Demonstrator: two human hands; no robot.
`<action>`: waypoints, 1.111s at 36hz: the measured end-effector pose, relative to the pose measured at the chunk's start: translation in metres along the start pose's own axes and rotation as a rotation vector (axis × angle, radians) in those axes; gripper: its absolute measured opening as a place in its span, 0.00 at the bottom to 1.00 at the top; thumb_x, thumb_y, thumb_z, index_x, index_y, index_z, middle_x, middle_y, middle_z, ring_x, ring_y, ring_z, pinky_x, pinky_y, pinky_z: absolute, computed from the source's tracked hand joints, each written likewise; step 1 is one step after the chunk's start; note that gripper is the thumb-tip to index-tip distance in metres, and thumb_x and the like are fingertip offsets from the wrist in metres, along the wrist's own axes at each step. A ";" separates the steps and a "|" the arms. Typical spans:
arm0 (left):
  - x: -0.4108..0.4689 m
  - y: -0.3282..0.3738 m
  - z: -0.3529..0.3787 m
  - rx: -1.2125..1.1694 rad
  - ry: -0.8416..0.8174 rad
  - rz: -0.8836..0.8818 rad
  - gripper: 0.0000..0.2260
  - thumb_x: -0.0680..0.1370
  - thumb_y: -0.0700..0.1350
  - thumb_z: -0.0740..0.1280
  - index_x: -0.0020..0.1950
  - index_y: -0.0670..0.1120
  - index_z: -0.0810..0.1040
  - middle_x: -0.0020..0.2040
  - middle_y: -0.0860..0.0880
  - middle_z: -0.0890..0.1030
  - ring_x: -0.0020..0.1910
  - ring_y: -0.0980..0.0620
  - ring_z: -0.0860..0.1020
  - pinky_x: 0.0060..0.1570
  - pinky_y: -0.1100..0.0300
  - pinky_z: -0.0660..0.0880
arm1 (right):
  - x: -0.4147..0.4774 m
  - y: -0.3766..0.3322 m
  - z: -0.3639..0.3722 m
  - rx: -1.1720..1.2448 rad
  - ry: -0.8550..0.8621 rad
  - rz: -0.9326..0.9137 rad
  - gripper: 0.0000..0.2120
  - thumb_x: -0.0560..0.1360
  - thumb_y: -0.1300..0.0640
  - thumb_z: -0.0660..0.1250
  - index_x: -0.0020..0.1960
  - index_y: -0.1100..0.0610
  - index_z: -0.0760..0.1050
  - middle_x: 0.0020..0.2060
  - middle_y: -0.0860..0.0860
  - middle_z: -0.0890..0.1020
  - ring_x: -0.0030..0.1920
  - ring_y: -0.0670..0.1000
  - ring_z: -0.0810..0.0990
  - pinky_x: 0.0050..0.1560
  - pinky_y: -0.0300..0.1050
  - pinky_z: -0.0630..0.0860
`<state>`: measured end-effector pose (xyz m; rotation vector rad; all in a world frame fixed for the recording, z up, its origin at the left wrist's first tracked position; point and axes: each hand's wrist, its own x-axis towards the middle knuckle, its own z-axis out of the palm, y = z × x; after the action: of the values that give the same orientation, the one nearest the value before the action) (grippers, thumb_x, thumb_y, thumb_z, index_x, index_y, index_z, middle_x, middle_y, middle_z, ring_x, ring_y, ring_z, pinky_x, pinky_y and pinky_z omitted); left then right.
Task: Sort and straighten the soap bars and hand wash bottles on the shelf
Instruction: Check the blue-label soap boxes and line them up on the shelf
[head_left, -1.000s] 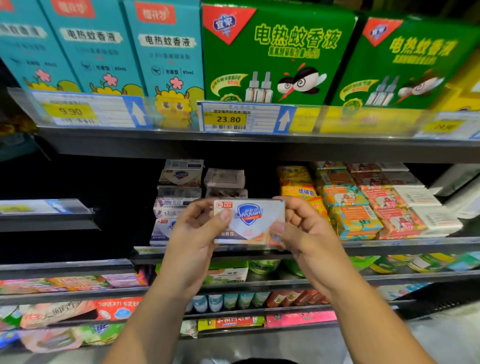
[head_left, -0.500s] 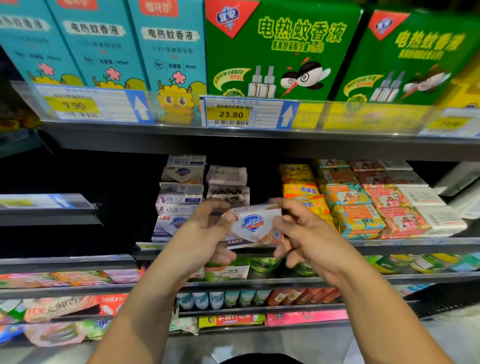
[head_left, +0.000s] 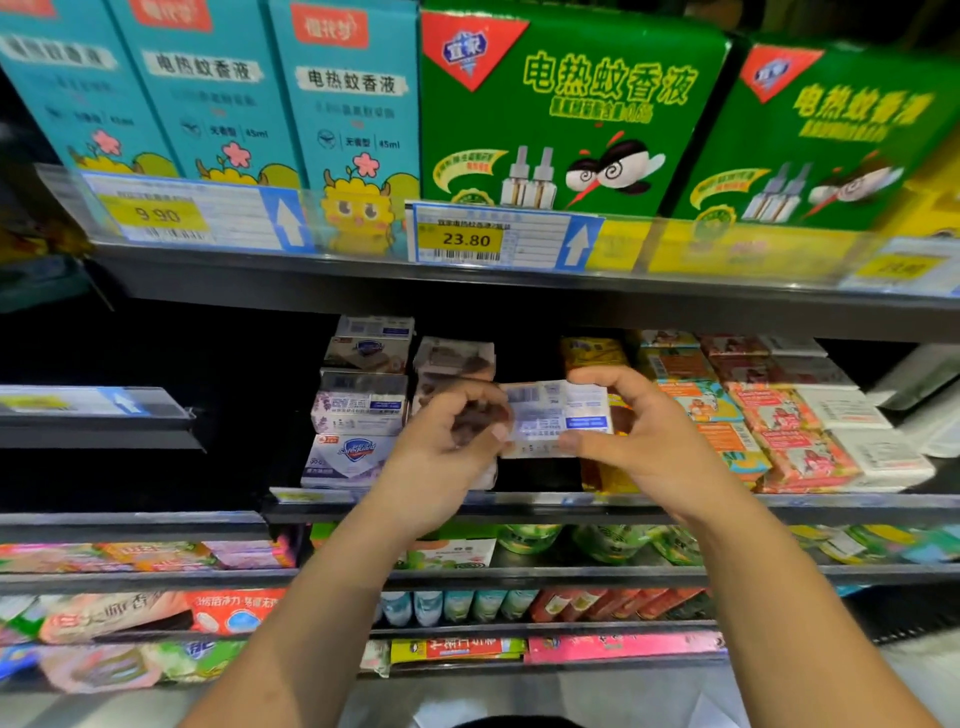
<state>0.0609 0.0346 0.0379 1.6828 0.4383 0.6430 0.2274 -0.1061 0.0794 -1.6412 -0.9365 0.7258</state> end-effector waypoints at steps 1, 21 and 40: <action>0.005 -0.004 -0.003 0.140 0.005 0.008 0.08 0.80 0.41 0.68 0.56 0.52 0.77 0.54 0.59 0.79 0.57 0.57 0.78 0.59 0.59 0.76 | 0.002 0.003 -0.005 -0.068 0.021 -0.005 0.25 0.70 0.66 0.77 0.63 0.52 0.75 0.51 0.43 0.83 0.46 0.37 0.82 0.45 0.30 0.75; 0.039 -0.054 -0.007 1.249 -0.061 -0.076 0.28 0.78 0.62 0.40 0.80 0.64 0.52 0.82 0.58 0.48 0.81 0.44 0.42 0.76 0.38 0.44 | 0.036 0.063 -0.001 -1.041 -0.182 0.044 0.34 0.77 0.35 0.64 0.79 0.42 0.57 0.78 0.45 0.63 0.81 0.52 0.38 0.73 0.67 0.32; 0.047 -0.045 -0.017 1.091 -0.225 -0.198 0.25 0.83 0.62 0.47 0.80 0.62 0.47 0.82 0.58 0.41 0.80 0.47 0.36 0.76 0.42 0.38 | 0.051 0.047 0.020 -1.201 -0.304 0.126 0.23 0.81 0.33 0.45 0.70 0.33 0.70 0.78 0.37 0.61 0.81 0.51 0.39 0.72 0.68 0.32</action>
<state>0.0891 0.0853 0.0039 2.6449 0.8694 0.0080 0.2465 -0.0582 0.0290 -2.6791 -1.6799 0.4977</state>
